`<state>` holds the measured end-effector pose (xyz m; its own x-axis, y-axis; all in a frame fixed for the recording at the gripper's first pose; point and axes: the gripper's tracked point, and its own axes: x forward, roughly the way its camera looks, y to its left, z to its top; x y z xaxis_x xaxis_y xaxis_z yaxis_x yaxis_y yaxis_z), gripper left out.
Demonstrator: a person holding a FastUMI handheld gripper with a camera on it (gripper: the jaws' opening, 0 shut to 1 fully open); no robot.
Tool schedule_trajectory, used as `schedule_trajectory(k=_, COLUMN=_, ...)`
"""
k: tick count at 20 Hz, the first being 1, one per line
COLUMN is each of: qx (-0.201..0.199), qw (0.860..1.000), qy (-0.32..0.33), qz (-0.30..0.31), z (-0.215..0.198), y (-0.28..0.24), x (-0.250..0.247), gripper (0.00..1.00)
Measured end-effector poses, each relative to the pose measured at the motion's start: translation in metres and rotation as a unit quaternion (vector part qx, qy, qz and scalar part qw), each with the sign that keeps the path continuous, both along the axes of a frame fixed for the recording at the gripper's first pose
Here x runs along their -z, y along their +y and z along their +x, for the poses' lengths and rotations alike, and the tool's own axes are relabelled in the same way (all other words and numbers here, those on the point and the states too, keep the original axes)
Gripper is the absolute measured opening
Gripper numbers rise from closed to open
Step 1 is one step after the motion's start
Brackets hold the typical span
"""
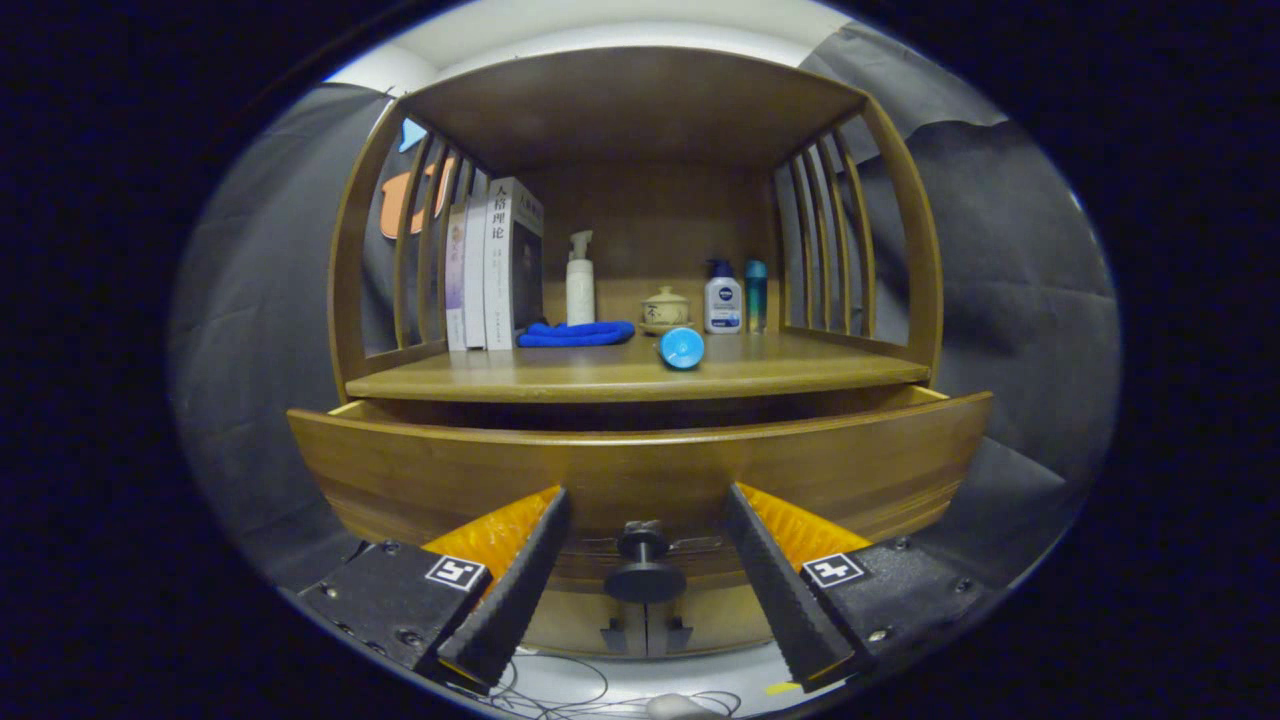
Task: Pull open the drawer, take out the items inside it, and place them on the countertop above the cabinet.
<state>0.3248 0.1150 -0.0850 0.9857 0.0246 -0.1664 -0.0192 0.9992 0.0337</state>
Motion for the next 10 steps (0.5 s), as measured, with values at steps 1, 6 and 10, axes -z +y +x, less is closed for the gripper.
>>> schedule_trajectory(k=1, qx=-0.001, qw=1.0, qy=0.0, qz=0.0, z=0.006, y=0.0, x=0.0, gripper=1.0)
schedule_trajectory(k=6, qx=-0.008, qw=1.0, qy=-0.003, qz=0.004, z=0.041, y=-0.002, x=-0.003, gripper=1.0)
schedule_trajectory(k=10, qx=-0.004, qw=1.0, qy=0.007, qz=-0.016, z=0.053, y=-0.002, x=-0.001, gripper=1.0)
